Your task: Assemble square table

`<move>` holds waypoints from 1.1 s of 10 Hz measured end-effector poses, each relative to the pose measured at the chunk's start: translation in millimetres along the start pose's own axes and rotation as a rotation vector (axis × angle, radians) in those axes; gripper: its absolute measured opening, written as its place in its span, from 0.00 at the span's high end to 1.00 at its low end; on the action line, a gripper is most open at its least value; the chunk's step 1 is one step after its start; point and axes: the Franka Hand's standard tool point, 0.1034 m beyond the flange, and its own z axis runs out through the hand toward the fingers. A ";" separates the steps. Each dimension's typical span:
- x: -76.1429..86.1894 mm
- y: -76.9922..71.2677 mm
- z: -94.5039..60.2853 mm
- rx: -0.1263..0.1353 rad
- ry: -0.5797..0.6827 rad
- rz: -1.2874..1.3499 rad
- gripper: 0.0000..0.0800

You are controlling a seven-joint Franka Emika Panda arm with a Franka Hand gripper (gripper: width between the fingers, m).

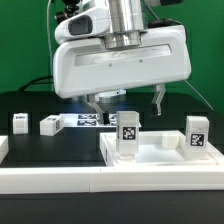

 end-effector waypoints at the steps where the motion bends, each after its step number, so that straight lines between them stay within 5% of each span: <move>1: -1.2 0.2 1.0 0.001 -0.001 -0.002 0.19; 8: -6.5 3.9 6.9 0.001 -0.006 -0.022 0.19; 11: -5.3 -12.2 3.4 -0.022 -0.015 0.112 0.19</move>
Offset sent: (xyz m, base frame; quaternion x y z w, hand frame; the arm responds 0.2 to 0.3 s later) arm -0.0081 0.0034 -0.0086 0.0391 0.0042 -0.0196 0.9990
